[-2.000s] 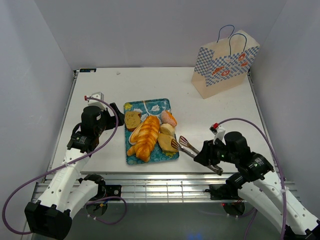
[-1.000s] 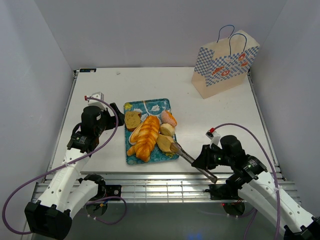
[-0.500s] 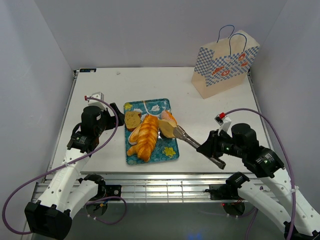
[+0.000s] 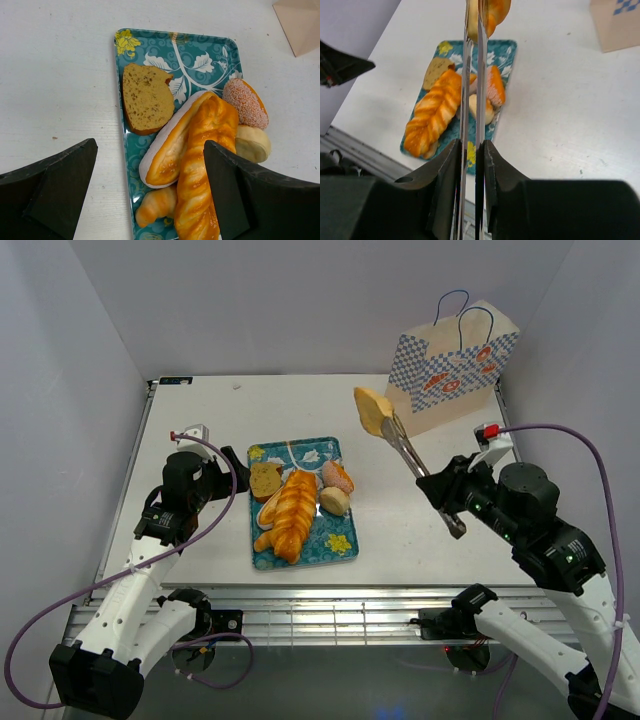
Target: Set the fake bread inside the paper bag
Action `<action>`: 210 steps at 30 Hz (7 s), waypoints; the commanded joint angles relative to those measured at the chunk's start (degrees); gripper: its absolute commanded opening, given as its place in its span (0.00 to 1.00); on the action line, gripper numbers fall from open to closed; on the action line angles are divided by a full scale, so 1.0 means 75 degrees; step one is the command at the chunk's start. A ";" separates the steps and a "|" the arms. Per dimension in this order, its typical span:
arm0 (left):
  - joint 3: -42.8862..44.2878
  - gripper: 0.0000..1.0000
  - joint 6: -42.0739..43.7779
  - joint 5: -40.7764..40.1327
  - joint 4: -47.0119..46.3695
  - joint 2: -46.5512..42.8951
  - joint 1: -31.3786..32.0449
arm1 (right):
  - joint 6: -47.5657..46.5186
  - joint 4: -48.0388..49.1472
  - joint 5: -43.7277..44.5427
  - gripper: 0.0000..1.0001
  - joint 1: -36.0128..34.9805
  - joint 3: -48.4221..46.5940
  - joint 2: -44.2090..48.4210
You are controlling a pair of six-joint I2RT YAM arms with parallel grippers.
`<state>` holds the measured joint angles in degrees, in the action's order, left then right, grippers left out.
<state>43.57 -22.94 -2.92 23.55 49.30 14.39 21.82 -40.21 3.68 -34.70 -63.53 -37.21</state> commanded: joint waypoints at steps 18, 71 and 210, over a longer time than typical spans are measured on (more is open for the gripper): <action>0.0120 0.98 0.0059 0.0377 -0.0058 -0.0244 0.0003 | -0.1270 0.2431 0.2792 0.08 0.1366 -0.3482 -0.3732; 0.0097 0.98 0.0059 0.0729 -0.0105 -0.0327 0.0003 | 0.0746 0.2888 -0.2366 0.36 0.5341 -0.3413 -0.5375; 0.0085 0.98 -0.0926 -0.1158 0.0434 0.0048 0.0003 | -0.0777 0.2911 0.1373 0.49 -0.2639 0.3079 -0.1624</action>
<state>43.59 -30.46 -12.58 27.83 50.26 14.39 16.05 -22.04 14.37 -54.13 -39.62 -49.06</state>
